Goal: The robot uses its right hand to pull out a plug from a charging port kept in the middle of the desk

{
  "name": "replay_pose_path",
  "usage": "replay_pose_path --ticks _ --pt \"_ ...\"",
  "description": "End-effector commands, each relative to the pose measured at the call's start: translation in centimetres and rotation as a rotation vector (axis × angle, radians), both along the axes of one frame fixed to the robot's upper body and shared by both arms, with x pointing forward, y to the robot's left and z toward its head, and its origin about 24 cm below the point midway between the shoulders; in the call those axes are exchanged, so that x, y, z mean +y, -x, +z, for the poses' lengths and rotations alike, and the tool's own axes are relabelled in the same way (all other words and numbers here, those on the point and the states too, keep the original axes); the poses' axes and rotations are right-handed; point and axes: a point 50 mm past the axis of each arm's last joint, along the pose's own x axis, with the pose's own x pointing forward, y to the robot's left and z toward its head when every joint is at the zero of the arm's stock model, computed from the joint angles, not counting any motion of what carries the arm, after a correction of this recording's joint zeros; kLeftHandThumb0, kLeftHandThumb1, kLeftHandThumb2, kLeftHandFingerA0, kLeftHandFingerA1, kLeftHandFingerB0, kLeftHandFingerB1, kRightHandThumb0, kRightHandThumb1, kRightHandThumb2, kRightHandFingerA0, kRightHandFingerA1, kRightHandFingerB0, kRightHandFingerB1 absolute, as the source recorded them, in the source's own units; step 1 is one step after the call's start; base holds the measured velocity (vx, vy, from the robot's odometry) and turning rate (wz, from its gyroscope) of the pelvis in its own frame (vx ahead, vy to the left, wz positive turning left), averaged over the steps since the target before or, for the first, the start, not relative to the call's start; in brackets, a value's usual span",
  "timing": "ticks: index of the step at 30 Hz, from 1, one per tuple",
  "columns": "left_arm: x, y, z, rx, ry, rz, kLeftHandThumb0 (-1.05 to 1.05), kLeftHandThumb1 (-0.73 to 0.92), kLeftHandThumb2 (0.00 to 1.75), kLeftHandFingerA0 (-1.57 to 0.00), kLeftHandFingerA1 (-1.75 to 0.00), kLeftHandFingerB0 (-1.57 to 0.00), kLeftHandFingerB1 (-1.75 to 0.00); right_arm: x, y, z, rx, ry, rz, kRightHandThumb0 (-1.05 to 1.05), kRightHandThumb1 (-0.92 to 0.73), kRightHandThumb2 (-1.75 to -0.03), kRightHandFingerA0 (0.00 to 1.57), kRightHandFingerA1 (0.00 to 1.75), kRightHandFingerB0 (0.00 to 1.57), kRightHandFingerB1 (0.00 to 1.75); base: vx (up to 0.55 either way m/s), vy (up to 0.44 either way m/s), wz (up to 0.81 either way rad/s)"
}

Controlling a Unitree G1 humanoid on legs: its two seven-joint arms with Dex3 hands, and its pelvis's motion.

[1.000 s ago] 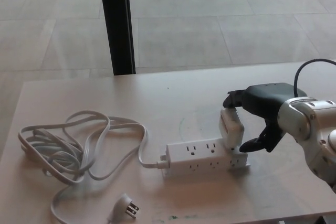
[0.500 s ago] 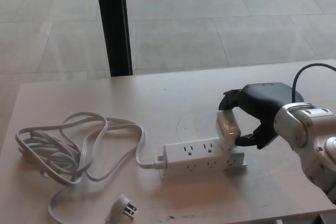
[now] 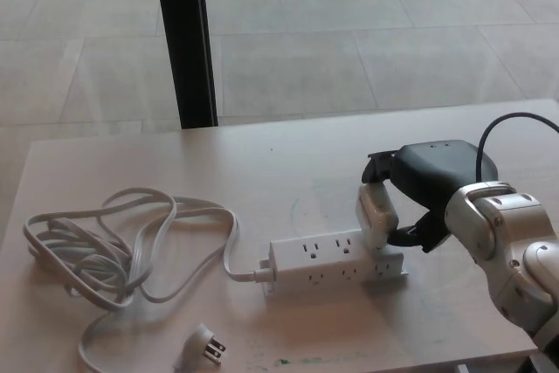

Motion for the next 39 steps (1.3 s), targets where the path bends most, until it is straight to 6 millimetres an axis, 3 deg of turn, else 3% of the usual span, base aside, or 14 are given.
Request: replay_pose_path --ticks 1,2,6,11,19,25,27,29,31,35,37,39 --pt "0.1 -0.3 0.1 -0.014 0.001 0.023 -0.73 0.87 0.66 -0.71 -0.53 -0.55 -0.43 0.5 0.7 -2.4 0.029 0.036 -0.077 -0.38 -0.66 -0.70 0.86 1.61 0.72 0.51 0.00 0.000 0.00" --pt "0.1 -0.3 0.2 -0.015 -0.001 0.021 -0.73 0.87 0.66 -0.71 -0.53 -0.55 -0.43 0.6 0.8 -2.5 -0.002 0.036 -0.061 -0.40 -0.64 -0.73 0.91 1.62 0.75 0.55 0.00 0.000 0.00" --pt "0.1 -0.3 0.2 -0.013 -0.010 0.020 -0.73 0.88 0.67 -0.73 -0.57 -0.57 -0.44 1.1 0.9 -2.8 -0.007 0.016 -0.080 -0.42 -0.68 -0.70 0.89 1.62 0.72 0.55 0.00 0.000 0.00" --pt "0.2 -0.2 0.2 -0.021 -0.002 0.017 -0.73 0.90 0.67 -0.71 -0.57 -0.57 -0.46 1.8 0.9 -2.5 -0.006 -0.012 -0.075 -0.36 -0.61 -0.76 0.89 1.64 0.72 0.55 0.00 0.000 0.00" --pt "0.2 -0.4 0.2 -0.022 0.006 0.026 -0.74 0.92 0.69 -0.72 -0.57 -0.56 -0.44 2.1 0.2 -0.6 -0.006 0.023 -0.074 -0.39 -0.68 -0.68 0.88 1.66 0.71 0.55 0.00 0.000 0.00" --pt "0.2 -0.4 0.3 -0.030 0.013 0.035 -0.73 0.92 0.70 -0.72 -0.54 -0.58 -0.45 1.4 -0.2 0.7 0.004 0.038 -0.049 -0.38 -0.64 -0.73 0.90 1.65 0.70 0.57 0.00 0.000 0.00" --pt "0.1 -0.4 0.3 -0.028 0.001 0.034 -0.73 0.92 0.71 -0.73 -0.54 -0.59 -0.45 1.1 -0.5 1.2 -0.003 0.061 -0.040 -0.37 -0.63 -0.75 0.89 1.67 0.76 0.76 0.00 0.000 0.00" --pt "0.1 -0.4 0.3 -0.031 0.000 0.033 -0.73 0.92 0.71 -0.72 -0.54 -0.58 -0.45 0.9 -0.5 1.7 -0.001 0.065 -0.030 -0.37 -0.61 -0.75 0.90 1.67 0.75 0.76 0.00 0.000 0.00" --pt "0.1 -0.4 0.3 -0.027 -0.007 0.026 -0.73 0.92 0.72 -0.72 -0.53 -0.57 -0.44 0.6 -0.6 2.3 -0.007 0.063 -0.019 -0.38 -0.62 -0.74 0.89 1.72 0.78 0.93 0.00 0.000 0.00" --pt "0.2 -0.8 0.5 -0.030 -0.009 0.021 -0.74 0.92 0.72 -0.71 -0.53 -0.56 -0.44 0.3 -0.7 3.1 0.017 0.062 -0.017 -0.39 -0.65 -0.72 0.86 1.71 0.78 0.91 0.00 0.000 0.00" --pt "0.2 -0.8 0.5 -0.030 -0.011 0.013 -0.74 0.92 0.73 -0.71 -0.54 -0.56 -0.44 0.2 -0.7 3.3 0.014 0.052 -0.013 -0.39 -0.63 -0.76 0.87 1.73 0.73 1.33 0.00 0.000 0.00" --pt "0.2 -0.7 0.5 -0.034 -0.008 0.022 -0.76 0.92 0.72 -0.73 -0.56 -0.56 -0.44 0.2 -0.5 3.6 0.013 0.039 -0.003 -0.37 -0.62 -0.78 0.86 1.72 0.75 1.03 0.00 0.000 0.00"
